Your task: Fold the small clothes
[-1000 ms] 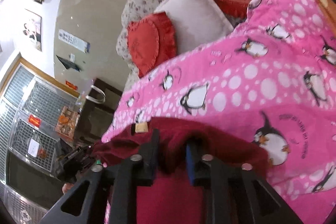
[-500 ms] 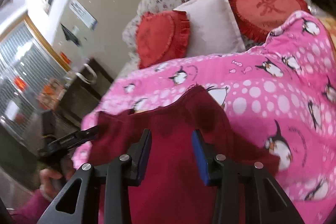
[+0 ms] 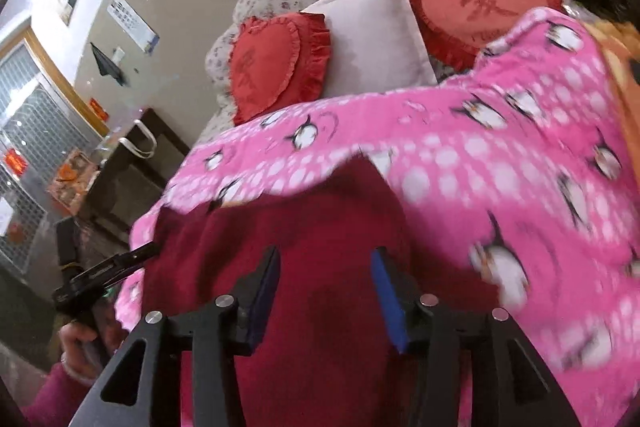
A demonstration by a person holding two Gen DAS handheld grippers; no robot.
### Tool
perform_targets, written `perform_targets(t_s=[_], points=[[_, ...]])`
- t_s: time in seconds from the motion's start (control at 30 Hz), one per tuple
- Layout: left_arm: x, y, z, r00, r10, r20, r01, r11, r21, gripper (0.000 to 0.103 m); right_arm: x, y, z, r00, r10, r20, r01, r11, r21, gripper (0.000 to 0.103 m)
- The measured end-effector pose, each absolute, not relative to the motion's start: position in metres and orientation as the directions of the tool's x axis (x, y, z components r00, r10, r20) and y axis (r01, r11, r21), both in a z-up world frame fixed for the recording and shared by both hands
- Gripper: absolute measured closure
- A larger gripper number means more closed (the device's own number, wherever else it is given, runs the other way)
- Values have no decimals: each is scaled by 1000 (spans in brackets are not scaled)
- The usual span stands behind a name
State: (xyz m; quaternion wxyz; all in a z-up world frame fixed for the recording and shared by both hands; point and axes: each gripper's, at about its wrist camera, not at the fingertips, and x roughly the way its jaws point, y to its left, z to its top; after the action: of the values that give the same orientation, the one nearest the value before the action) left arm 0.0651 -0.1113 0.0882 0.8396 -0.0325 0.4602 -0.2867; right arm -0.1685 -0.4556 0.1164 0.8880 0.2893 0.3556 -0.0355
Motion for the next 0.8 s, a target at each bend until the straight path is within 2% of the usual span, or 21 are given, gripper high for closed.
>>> perform_targets(t_s=[0.33, 0.4, 0.47, 0.57, 0.63, 0.7, 0.8], points=[[2, -55, 61, 329, -533, -780, 419, 822, -386, 48, -256, -408, 83, 692, 225, -686, 249, 817, 520, 57], [-5, -51, 54, 314, -527, -790, 410, 826, -388, 48, -256, -401, 74, 670, 238, -704, 237, 829, 506, 64], [-11, -49, 53, 308, -529, -790, 400, 826, -397, 48, -254, -399, 69, 648, 222, -729, 247, 844, 477, 90], [-21, -43, 58, 307, -555, -774, 404, 812, -422, 48, -263, -402, 79, 670, 216, -711, 240, 842, 483, 96], [-28, -42, 61, 303, -569, -764, 431, 797, -423, 45, -273, -406, 82, 674, 178, -717, 270, 844, 463, 97], [-32, -45, 59, 296, -571, -765, 457, 788, -412, 36, -277, -412, 74, 662, 182, -727, 300, 825, 479, 97], [-35, -53, 55, 283, -561, -778, 491, 781, -385, 36, -272, -407, 76, 658, 181, -731, 310, 820, 482, 97]])
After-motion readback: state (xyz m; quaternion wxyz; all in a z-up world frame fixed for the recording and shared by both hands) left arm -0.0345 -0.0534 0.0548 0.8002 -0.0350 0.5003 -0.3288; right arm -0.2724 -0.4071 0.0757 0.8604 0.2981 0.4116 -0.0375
